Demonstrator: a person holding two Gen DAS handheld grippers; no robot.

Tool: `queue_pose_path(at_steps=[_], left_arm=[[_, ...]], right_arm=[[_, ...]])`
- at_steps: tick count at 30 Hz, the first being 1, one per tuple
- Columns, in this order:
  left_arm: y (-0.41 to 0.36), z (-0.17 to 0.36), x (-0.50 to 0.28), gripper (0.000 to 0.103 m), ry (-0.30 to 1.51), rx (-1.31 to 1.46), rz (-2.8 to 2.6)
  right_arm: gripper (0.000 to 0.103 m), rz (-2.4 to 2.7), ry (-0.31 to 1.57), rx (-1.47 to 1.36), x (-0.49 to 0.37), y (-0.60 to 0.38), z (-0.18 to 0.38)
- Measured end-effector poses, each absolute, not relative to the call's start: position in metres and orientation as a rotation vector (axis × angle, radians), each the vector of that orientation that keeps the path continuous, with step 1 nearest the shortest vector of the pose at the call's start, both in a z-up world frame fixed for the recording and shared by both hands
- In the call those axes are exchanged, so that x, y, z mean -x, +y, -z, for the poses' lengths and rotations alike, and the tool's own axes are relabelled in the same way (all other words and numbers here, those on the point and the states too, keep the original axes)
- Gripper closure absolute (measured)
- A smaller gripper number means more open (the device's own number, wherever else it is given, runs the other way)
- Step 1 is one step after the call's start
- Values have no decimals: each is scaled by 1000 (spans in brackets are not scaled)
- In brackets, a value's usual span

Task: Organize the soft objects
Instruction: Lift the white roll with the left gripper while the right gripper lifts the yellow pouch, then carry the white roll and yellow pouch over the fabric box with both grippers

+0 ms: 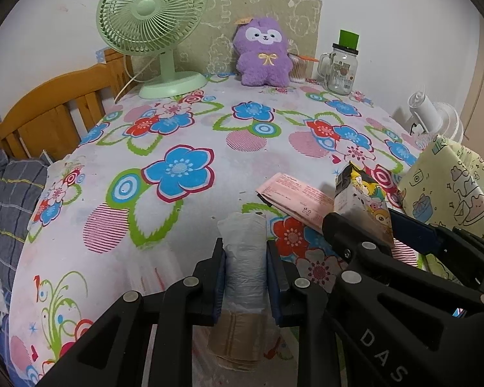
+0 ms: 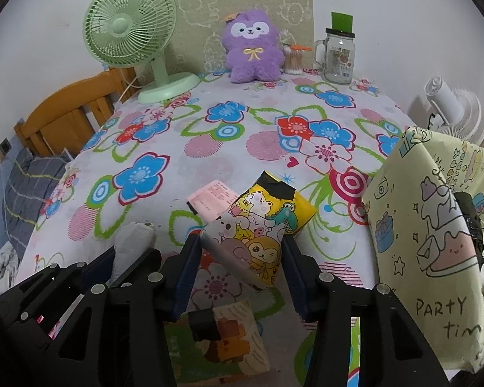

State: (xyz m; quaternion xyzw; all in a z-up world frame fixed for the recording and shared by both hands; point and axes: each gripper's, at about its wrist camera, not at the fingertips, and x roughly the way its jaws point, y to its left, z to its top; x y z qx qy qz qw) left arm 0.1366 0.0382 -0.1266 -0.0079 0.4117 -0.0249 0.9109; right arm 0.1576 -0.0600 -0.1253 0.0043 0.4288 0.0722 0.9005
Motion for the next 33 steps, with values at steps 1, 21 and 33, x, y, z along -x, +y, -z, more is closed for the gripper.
queue_pose_path(at_steps=[1,21,33], left_arm=[[39,125,-135,82,844,17,50],[37,81,-102,81,740,17,38],[31,52,-77,82,681,27,35]], right_arm=[[50,-151,884,-8,-156,-59,124],[50,-168,781,2,-122,-60,76],[50,-176,722,22,-97,-65,44]])
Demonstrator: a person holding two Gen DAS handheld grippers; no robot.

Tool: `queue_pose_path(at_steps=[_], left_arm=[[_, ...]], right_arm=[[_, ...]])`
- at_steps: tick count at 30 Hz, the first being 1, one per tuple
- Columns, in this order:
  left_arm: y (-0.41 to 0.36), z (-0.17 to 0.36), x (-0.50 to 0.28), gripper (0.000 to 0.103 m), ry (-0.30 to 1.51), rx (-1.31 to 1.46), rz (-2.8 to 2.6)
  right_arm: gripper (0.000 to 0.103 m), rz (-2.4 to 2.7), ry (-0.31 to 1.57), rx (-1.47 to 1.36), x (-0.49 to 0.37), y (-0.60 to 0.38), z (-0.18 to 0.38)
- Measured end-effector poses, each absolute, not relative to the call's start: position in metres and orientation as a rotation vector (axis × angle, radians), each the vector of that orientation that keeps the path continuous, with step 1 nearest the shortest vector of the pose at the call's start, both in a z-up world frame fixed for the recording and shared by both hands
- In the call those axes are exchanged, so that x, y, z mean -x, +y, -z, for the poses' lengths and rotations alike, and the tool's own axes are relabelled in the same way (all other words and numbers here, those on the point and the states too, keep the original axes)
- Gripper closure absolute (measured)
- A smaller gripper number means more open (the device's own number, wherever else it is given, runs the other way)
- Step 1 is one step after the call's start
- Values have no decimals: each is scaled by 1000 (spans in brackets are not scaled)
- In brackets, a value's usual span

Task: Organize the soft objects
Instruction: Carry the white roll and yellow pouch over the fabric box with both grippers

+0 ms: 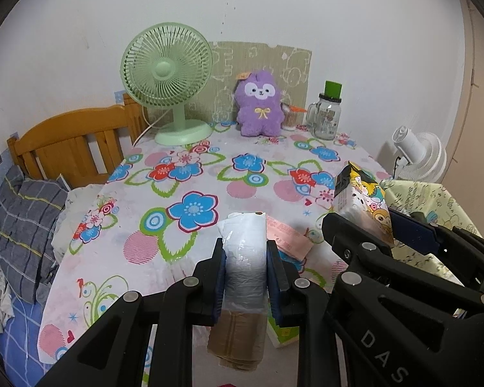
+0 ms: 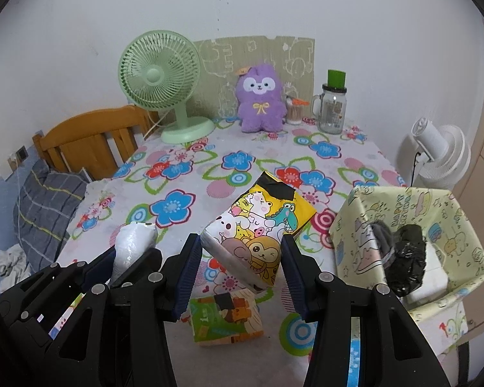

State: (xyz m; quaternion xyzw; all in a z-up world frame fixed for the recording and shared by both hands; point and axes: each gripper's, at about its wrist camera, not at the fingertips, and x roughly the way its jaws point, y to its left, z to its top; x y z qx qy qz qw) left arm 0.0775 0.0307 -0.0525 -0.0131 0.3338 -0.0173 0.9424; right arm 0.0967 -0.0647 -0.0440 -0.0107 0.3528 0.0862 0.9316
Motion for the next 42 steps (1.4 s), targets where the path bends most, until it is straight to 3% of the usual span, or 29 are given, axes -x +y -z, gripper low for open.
queue_pose_path(at_steps=[21,42], left_arm=[[-9,10,-46,81,599,2,58],[-83,0,-61,81,591,-49,136]], right_arm=[[50,-177,629,43,-58,-101,-5],[50,-124,608,19,-68,-176,-17]])
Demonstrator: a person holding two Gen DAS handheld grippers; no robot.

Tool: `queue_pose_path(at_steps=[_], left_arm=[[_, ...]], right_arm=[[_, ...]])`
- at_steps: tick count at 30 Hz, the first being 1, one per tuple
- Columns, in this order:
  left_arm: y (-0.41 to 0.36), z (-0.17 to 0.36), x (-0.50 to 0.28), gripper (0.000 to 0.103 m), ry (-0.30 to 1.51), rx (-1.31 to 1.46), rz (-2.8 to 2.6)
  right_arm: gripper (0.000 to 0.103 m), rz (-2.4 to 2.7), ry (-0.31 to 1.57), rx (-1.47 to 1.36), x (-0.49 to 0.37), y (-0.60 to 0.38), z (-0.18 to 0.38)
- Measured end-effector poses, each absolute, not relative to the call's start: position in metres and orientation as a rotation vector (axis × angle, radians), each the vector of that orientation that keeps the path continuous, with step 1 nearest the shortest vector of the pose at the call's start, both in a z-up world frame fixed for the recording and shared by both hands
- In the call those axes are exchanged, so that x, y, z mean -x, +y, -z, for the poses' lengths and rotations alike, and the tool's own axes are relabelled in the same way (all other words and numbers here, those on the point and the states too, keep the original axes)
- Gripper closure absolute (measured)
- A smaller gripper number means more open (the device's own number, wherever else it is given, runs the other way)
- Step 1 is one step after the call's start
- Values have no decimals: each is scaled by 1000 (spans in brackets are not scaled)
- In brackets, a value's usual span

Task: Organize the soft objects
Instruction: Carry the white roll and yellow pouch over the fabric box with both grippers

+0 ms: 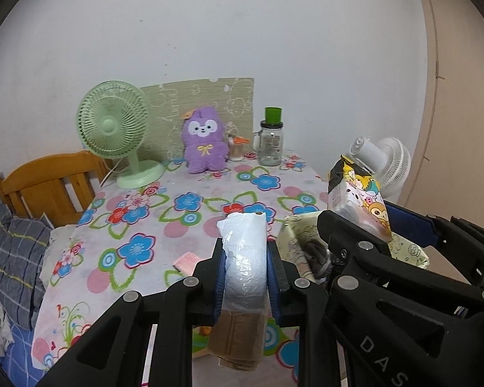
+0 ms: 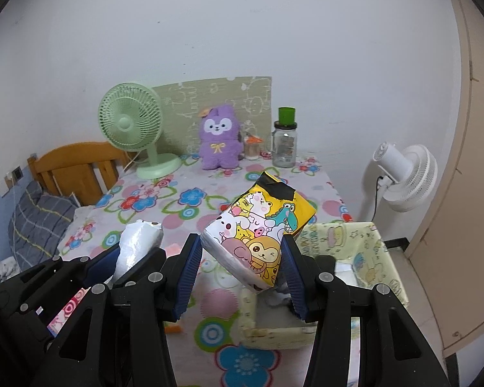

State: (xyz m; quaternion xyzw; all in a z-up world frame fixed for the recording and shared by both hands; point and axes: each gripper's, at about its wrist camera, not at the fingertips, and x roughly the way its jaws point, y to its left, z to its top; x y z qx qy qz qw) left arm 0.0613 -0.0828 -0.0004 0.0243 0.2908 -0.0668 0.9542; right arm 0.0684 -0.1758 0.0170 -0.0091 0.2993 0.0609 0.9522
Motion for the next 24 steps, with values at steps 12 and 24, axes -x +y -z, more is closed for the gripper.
queue_pose_path(at_steps=[12,24], left_arm=[[-130,7,-82,81,611,-66,197],[-171,26,-106,81,658,-95,244]], right_arm=[[50,-70,623,10,-85,-223,-10],[50,-27,659,-15,-105,-264,8]])
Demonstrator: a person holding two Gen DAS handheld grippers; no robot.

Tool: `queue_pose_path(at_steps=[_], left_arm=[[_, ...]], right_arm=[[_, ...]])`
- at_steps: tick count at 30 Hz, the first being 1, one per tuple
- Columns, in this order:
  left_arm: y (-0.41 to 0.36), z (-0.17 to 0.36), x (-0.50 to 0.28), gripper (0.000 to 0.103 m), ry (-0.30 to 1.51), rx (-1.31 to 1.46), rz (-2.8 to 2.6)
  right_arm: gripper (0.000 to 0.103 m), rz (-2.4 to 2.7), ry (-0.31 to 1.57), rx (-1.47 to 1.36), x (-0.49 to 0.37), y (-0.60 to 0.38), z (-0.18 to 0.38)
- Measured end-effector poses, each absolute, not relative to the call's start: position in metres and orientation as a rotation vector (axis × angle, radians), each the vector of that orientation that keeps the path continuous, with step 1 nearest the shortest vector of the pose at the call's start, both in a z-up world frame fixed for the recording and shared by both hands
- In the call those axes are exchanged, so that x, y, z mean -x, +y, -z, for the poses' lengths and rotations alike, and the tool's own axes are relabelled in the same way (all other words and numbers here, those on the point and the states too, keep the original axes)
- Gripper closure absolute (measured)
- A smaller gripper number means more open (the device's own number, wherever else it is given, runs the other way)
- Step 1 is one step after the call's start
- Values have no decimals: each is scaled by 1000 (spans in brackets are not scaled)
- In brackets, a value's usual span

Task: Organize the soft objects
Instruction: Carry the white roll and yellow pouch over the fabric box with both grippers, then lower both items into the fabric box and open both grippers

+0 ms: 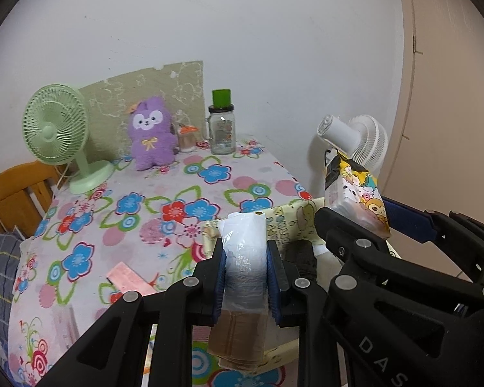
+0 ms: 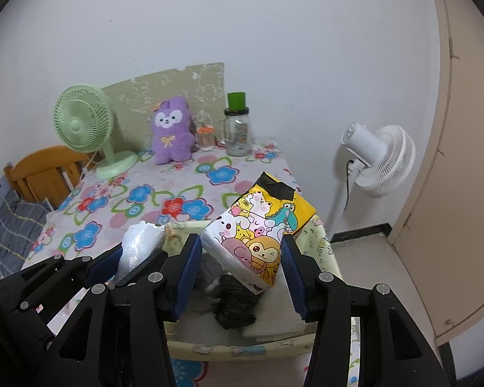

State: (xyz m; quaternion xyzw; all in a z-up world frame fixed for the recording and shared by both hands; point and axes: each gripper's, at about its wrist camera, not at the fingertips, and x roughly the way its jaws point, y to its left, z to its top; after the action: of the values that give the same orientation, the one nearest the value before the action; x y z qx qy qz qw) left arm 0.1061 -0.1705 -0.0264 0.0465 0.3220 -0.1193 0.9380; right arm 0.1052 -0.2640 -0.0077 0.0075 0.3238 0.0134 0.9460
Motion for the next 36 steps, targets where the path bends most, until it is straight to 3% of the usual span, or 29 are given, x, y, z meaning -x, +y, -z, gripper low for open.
queue_pose_path(at_steps=[16,19,23,33,36], left_arm=[[-196,54,-134,77,738,-111,263],[-196,59,-137,64,748,-120,256],[-195,62,-137,36,751,-139,241],[-193,64,-135,25,766,-145,262],[-195,63,-132,20,761,-149,267]], right_arm=[[50,-8,719,-27,-126,-292,35],[50,-15,730,-27,-129,-292,39],[50,-29,748,-30,-133,-291,46],[47,-63,805,-61,-142,-288,55],[39,-52,807,-65,-142,-289,56]])
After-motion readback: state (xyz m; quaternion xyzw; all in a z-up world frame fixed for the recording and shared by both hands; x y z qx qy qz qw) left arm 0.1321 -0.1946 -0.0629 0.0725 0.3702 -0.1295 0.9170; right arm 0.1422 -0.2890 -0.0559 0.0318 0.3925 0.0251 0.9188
